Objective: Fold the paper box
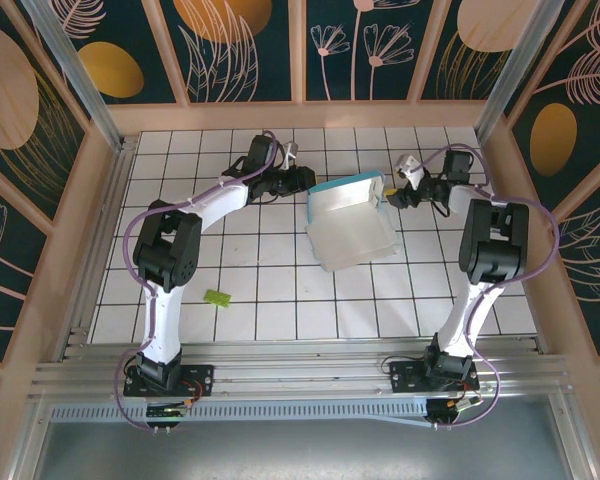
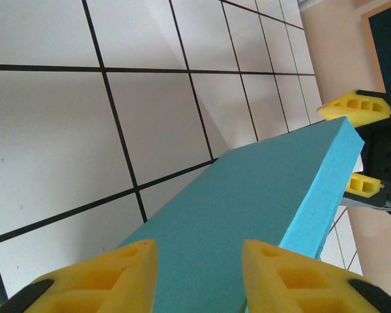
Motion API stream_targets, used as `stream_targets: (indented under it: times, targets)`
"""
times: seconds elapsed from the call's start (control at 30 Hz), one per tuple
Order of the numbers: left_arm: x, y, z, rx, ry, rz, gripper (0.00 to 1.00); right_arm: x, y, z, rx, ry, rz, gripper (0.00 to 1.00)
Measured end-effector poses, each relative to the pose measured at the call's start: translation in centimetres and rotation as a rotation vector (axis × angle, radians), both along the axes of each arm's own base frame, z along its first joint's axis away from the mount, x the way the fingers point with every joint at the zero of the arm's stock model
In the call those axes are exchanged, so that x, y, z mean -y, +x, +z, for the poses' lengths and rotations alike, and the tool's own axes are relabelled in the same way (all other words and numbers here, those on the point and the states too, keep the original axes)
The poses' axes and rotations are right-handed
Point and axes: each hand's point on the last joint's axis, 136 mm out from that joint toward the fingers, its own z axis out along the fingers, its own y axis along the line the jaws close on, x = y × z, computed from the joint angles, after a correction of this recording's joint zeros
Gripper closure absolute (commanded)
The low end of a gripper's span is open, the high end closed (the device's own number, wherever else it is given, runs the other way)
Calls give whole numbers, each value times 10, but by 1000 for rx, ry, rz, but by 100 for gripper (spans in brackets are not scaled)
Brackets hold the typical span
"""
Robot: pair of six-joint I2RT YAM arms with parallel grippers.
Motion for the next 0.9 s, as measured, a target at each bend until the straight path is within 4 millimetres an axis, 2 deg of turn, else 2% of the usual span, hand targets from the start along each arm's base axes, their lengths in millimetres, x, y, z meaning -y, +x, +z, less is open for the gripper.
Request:
stream_targets:
  times: [0.5, 0.63, 0.8, 0.9]
  targets:
    - [1, -1, 0, -2, 1, -2, 62, -32, 0, -12, -47, -1, 84, 43]
    - [1, -1, 0, -1, 1, -2, 62, -42, -3, -18, -68, -9, 98, 52]
    - [1, -1, 0, -2, 1, -2, 62, -42, -1, -20, -66, -32, 82, 58]
    - [1, -1, 0, -2, 1, -2, 62, -41, 0, -21, -73, -37, 71, 64]
